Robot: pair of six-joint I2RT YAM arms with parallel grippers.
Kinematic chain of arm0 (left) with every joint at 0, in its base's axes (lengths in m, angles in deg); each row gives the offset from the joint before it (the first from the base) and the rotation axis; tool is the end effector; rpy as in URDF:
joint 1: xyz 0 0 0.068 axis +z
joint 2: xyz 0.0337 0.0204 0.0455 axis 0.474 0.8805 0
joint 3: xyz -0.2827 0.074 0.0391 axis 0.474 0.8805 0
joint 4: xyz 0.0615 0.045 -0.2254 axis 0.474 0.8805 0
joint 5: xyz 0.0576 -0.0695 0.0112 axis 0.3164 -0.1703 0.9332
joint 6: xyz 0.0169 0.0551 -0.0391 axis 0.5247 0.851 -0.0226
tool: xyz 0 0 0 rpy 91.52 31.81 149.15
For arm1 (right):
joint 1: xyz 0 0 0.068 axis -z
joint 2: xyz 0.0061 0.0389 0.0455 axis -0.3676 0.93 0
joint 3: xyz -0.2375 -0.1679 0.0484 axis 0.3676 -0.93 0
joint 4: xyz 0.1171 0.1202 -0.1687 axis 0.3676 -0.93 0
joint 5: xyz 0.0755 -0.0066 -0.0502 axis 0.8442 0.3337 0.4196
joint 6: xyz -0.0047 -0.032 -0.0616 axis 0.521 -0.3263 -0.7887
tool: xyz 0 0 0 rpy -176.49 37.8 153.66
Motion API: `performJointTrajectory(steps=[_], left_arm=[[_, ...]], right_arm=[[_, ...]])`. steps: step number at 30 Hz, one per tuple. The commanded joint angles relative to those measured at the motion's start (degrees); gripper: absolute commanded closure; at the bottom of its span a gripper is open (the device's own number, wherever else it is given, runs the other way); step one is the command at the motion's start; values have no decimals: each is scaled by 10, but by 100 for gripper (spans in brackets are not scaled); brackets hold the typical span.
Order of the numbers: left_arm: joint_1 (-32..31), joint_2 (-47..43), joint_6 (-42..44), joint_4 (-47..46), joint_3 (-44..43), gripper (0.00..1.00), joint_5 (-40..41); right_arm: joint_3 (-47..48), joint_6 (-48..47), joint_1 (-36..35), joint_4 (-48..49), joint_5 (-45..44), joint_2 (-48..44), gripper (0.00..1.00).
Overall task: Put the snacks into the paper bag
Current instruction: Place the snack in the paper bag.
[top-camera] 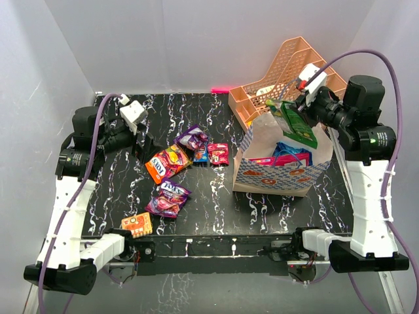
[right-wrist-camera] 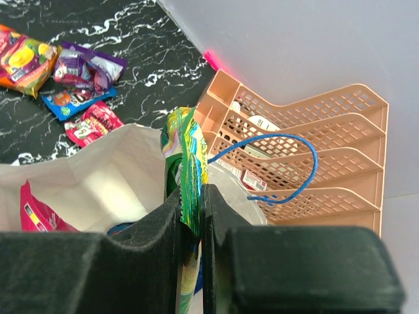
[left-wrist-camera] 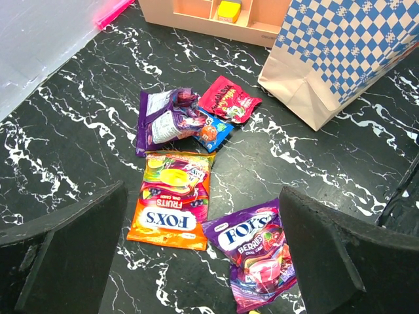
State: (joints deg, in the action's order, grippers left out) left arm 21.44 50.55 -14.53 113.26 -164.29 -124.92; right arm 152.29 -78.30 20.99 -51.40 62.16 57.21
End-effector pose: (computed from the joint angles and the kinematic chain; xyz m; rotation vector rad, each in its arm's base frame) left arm 0.1682 -0.0558 0.4368 0.8900 1.6496 -0.4573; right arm 0.1750 0.0321 0.5000 -0.9276 1.6437 0.1323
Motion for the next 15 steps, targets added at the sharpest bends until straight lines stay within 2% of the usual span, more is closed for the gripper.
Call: performJointTrajectory(steps=[1,7,15], left_arm=[[3,-8,0,-4,0,2,-26],[5,-10,0,-4,6,2,-32],[10,-11,0,-7,13,1,-44]], right_arm=[[-1,-67,4,-5,3,-13,92],[-19,-157,4,-58,54,-1,92],[-43,-223,4,-106,39,16,92]])
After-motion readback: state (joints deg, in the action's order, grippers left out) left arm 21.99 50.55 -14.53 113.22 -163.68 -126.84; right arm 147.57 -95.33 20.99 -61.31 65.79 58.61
